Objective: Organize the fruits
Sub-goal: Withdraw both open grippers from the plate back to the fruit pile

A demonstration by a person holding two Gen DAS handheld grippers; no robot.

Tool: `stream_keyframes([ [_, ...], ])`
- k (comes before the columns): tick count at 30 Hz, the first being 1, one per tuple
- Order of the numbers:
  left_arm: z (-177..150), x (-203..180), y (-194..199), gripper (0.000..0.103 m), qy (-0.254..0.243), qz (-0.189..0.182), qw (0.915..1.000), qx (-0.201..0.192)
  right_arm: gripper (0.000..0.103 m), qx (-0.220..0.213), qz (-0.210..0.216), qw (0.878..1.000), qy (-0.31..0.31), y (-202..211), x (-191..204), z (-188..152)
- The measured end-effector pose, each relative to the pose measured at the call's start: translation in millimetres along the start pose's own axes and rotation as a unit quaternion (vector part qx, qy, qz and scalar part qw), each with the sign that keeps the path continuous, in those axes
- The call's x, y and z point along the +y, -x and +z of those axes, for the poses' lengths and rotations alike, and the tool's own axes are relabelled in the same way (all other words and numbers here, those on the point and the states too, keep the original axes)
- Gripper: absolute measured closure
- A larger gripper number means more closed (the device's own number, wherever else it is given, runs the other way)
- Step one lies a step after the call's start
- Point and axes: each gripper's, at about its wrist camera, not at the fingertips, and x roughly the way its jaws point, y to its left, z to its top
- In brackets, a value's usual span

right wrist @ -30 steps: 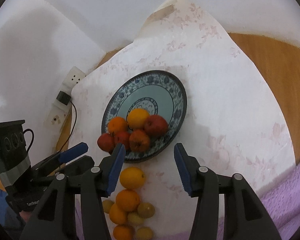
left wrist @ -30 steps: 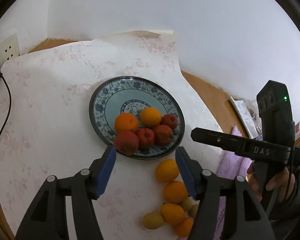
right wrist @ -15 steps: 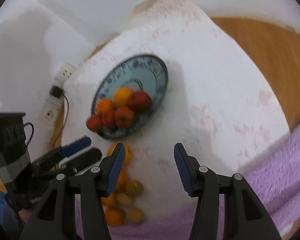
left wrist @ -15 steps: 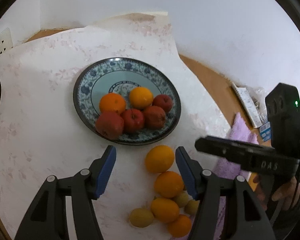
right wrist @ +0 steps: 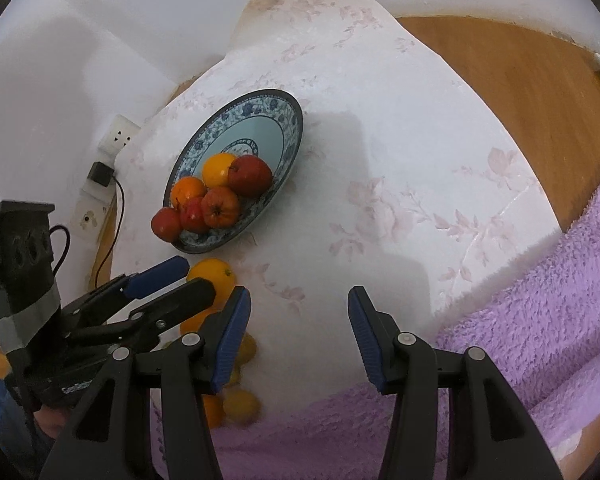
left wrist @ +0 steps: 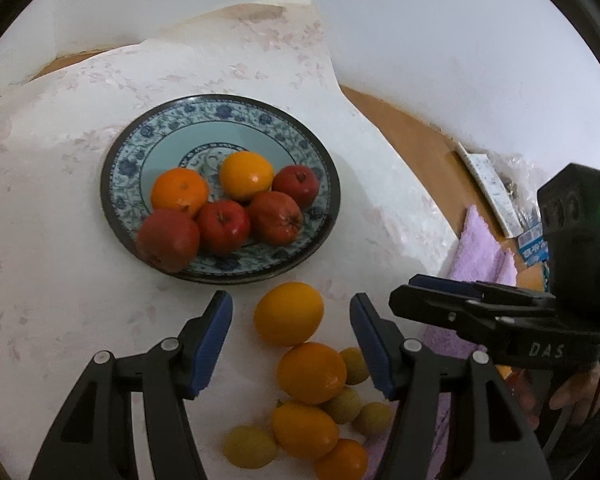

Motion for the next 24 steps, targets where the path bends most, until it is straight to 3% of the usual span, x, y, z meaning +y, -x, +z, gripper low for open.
stream_keyframes([
  [6,0.2,-4.7,-2.4,0.056,-0.008,0.0,1.0,0.001,0.051,0.0,-0.002,1.0,-0.007,1.2,-4.8,-2.4],
  [8,0.5,-3.3,-2.5,0.066,-0.005,-0.002,1.0,0.001,0.051,0.0,-0.004,1.0,-0.008,1.8,-5.5,-3.1],
  [24,0.8,0.4,6.0,0.067,0.009,-0.013,0.9998,-0.01,0.051,0.002,-0.005,1.0,-0.012,5.0,-9.1,-7.5],
])
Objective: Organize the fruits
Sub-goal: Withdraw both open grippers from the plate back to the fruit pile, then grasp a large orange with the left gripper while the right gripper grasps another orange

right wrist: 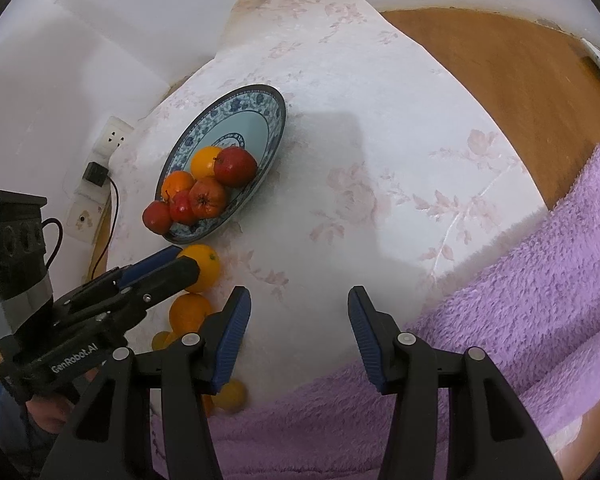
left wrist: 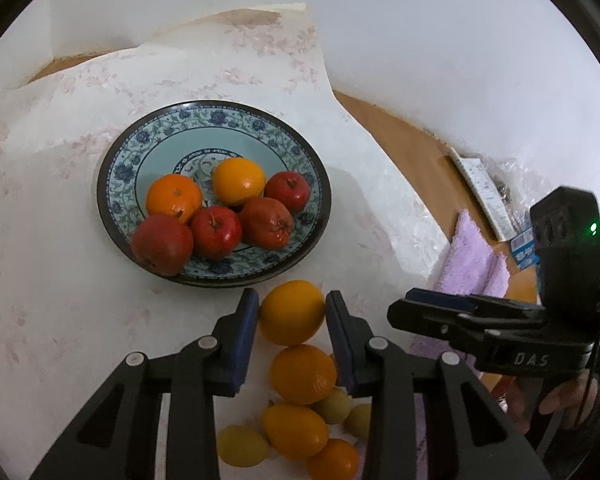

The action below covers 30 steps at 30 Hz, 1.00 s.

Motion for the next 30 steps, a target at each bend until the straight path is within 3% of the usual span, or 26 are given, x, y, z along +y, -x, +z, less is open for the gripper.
stream_keyframes([
  [13,-4,15,24,0.067,0.026,0.007,0.9995,-0.018,0.051,0.003,0.008,1.0,0.022,-2,16,-6],
  [22,-12,33,38,0.068,0.054,0.013,0.998,-0.03,0.051,0.01,0.01,0.995,0.097,-14,56,-11],
  [30,-22,53,49,0.068,0.075,0.018,0.9962,-0.039,0.051,0.005,0.022,0.994,0.111,-16,76,-7],
])
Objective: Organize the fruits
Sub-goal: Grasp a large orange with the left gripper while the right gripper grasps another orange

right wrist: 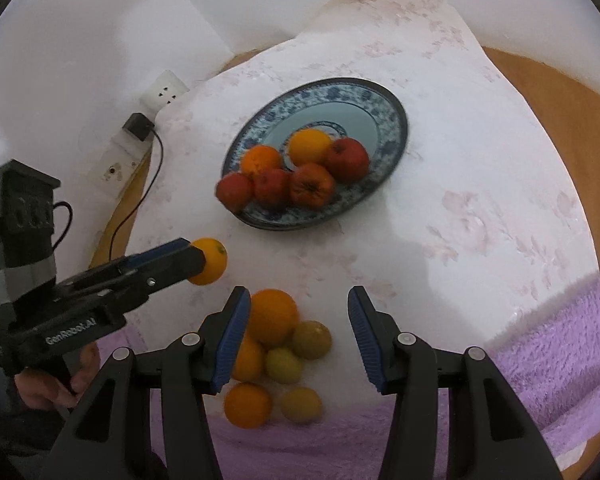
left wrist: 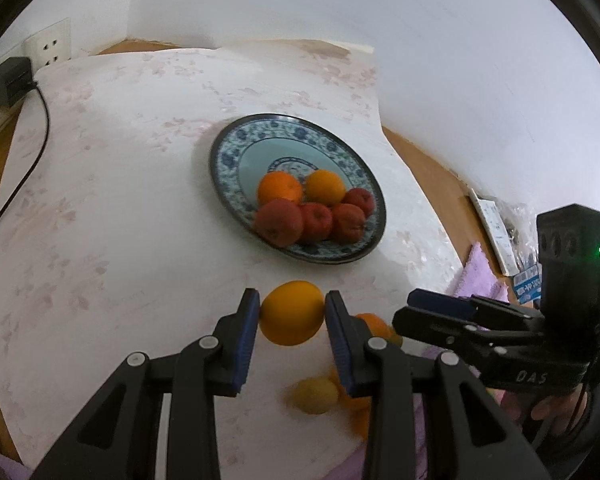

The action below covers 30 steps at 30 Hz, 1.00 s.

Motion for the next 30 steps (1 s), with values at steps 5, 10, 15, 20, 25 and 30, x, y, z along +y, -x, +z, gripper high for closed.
stream_keyframes([
  [5,-3,8,3,0.09,0.01,-0.003,0.9999,-0.004,0.051,0.012,0.006,1.0,0.019,-9,9,3],
  [10,-4,9,7,0.091,0.003,-0.012,0.9999,-0.011,0.051,0.023,0.006,0.999,0.024,-19,14,1],
  [15,-6,11,0,0.091,0.0,-0.005,1.0,0.008,0.051,0.03,0.006,0.999,0.029,-23,17,-3],
  [20,-12,13,-2,0.064,0.01,-0.006,0.9999,0.011,0.051,0.027,0.004,0.999,0.027,-24,15,-4],
  [25,-15,12,-12,0.06,0.009,-0.001,0.9994,0.032,0.051,0.028,0.001,0.999,0.024,-26,13,-6],
  [30,-15,12,-19,0.066,0.013,0.015,0.9989,0.043,0.067,0.028,0.0,0.999,0.029,-26,13,-6],
])
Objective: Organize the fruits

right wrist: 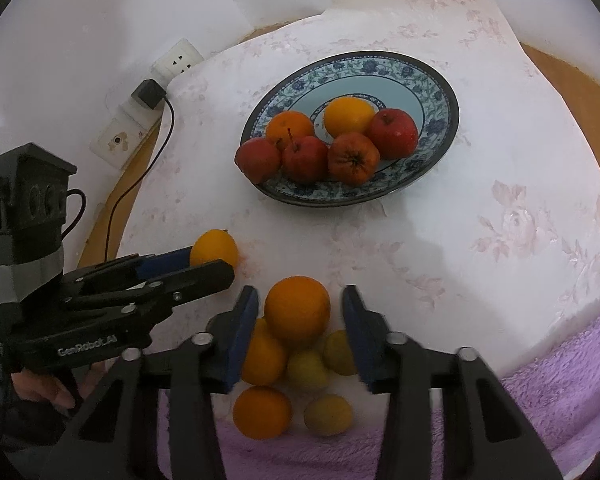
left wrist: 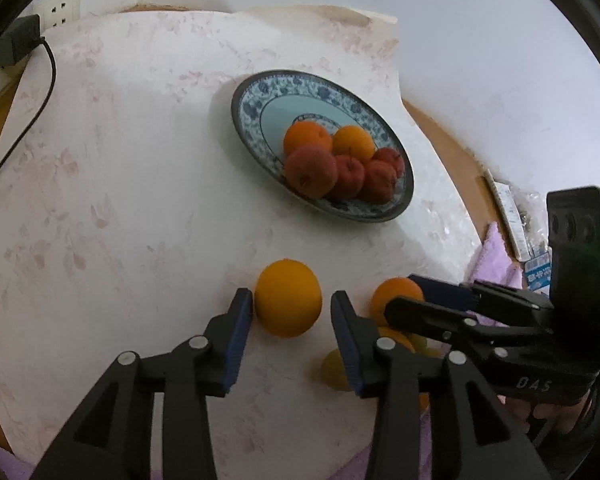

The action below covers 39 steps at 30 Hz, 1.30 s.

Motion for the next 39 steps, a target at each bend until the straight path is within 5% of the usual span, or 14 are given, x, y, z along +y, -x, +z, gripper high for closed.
stream_keyframes([
  [39,38,-4,22,0.068,-0.018,-0.018,0.9987,-0.044,0.068,-0.069,0.031,0.995,-0.066,36,-35,21],
])
